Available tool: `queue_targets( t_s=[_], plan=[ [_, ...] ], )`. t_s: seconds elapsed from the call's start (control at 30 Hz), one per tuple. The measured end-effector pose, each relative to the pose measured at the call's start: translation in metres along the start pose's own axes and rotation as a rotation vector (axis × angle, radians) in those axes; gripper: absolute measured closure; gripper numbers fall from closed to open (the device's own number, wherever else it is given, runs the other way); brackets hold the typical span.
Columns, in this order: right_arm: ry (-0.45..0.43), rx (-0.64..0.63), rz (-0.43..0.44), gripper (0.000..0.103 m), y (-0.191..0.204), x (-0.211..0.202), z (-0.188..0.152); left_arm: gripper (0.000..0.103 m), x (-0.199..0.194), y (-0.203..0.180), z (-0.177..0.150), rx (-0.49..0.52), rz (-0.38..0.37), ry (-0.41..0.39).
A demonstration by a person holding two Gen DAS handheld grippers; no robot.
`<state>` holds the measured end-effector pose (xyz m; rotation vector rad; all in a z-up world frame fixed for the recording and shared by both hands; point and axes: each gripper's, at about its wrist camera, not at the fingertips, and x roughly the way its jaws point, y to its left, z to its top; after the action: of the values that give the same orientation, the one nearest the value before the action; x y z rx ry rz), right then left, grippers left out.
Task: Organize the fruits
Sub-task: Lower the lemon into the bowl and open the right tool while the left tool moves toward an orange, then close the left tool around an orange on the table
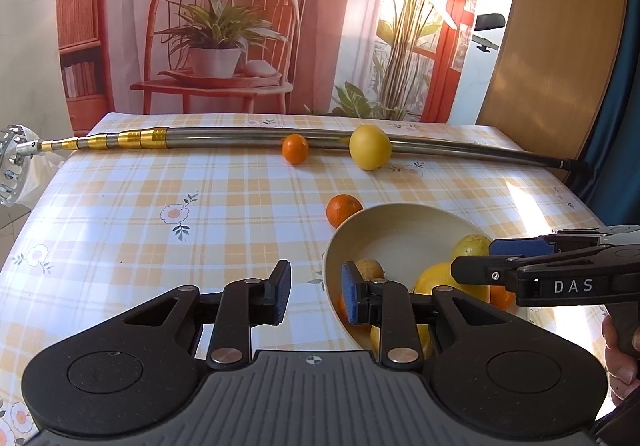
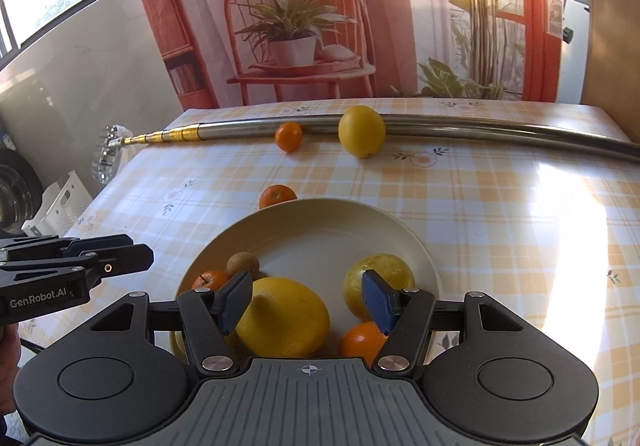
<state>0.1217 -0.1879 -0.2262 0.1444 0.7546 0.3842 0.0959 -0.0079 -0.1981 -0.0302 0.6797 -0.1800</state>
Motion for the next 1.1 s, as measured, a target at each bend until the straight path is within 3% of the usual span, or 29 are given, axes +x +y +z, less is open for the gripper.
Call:
queue_targets(
  t_s=[0.67,0.87,1.1],
  plan=[
    [-0.089,0.108,-0.067,0.045,-0.029,-0.001,0.001,0.073,0.008,0.005,-0.001,-0.009,0.025,0.031],
    [-0.123,0.100,-0.087,0.045,-0.041,-0.002,0.017,0.073,0.011,0.019,0.017,-0.041,0.035,0.026],
    [-0.196,0.075,-0.114,0.045,-0.056,-0.009,0.047,0.073,0.003,0.042,0.056,-0.062,0.067,-0.047]
  ],
)
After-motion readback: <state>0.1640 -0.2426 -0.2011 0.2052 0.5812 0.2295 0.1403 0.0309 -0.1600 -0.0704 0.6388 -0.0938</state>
